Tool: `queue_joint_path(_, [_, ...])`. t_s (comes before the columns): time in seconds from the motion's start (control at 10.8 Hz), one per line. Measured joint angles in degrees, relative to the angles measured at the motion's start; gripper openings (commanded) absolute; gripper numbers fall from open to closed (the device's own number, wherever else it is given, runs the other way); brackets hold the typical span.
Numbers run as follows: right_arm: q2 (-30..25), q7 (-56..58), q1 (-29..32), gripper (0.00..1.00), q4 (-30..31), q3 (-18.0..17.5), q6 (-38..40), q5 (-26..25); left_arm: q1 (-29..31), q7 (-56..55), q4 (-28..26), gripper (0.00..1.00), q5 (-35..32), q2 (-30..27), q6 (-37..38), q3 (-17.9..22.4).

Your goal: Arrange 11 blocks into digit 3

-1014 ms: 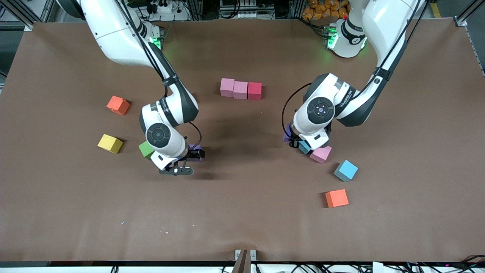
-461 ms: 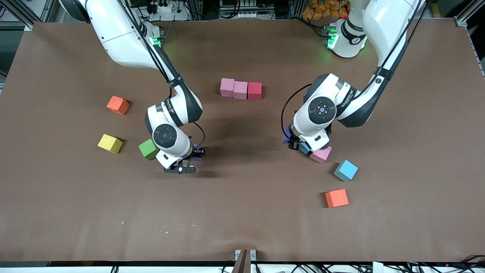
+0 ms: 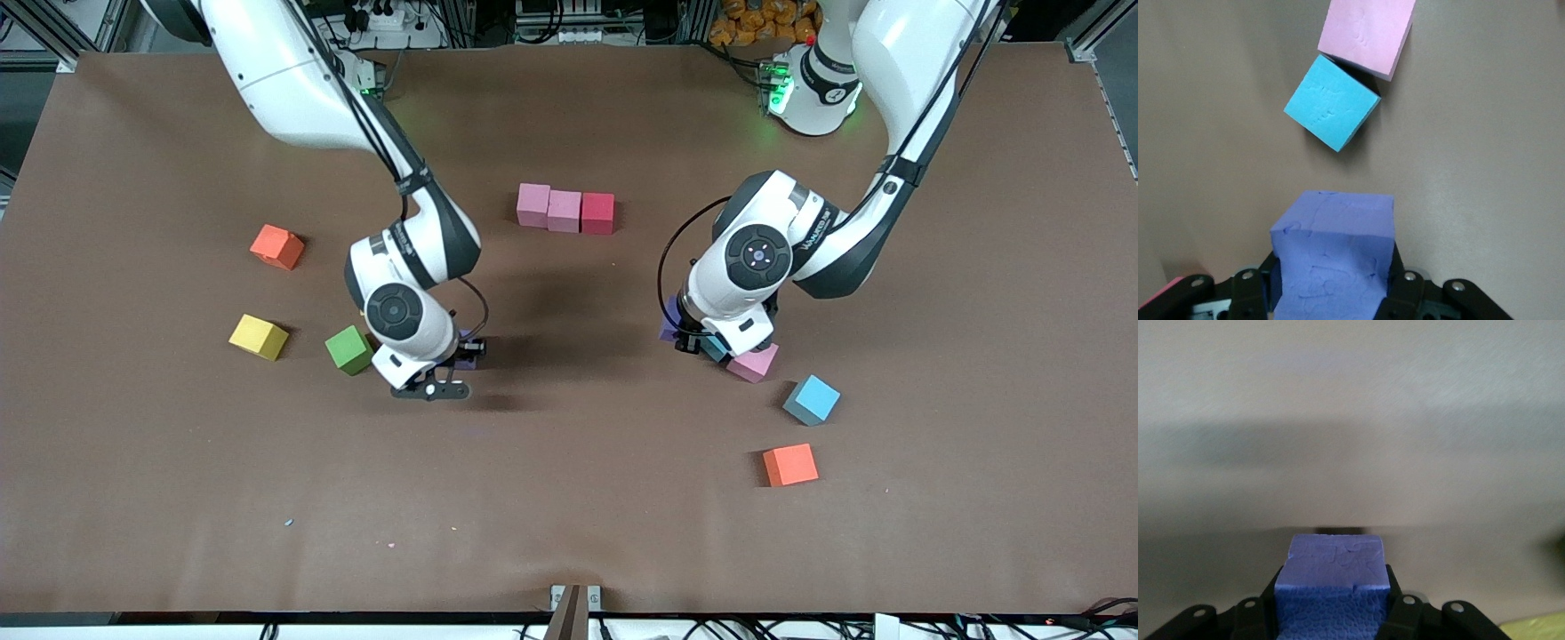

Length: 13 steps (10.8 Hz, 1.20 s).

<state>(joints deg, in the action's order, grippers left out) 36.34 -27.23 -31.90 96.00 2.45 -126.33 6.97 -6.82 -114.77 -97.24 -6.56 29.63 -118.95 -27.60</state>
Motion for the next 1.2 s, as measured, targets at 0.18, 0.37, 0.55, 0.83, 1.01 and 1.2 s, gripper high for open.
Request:
queue_joint_path(0.18, [-3.4,-3.9,-4.6,0.0,4.3,-0.1,-1.4,3.0,0.0,0.0,0.1,0.06,0.0,0.0,0.0,0.0])
queue_joint_path(0.37, [-7.2,-5.1,-9.0,0.0,11.6,-0.2,-6.3,6.8,-0.1,0.0,0.4,0.05,0.0,0.1,0.0,0.0])
queue_joint_path(0.55, [-9.2,-5.9,-12.6,0.0,17.4,-0.2,-9.0,7.7,-0.2,0.0,0.5,0.05,0.0,0.1,0.0,0.0])
queue_joint_path(0.83, [-9.7,-9.5,-17.4,0.0,20.9,-0.2,-11.5,7.8,-0.2,0.0,0.6,0.05,0.0,0.1,0.0,0.0])
queue_joint_path(1.01, [-10.0,-11.1,-19.5,0.0,21.9,-0.3,-11.9,7.8,-0.2,0.0,0.6,0.05,0.0,0.1,0.1,0.0])
queue_joint_path(1.2, [-11.0,-11.5,-20.1,0.0,23.6,-0.2,-12.5,7.8,-0.2,0.0,0.7,0.05,0.0,0.1,0.2,0.0])
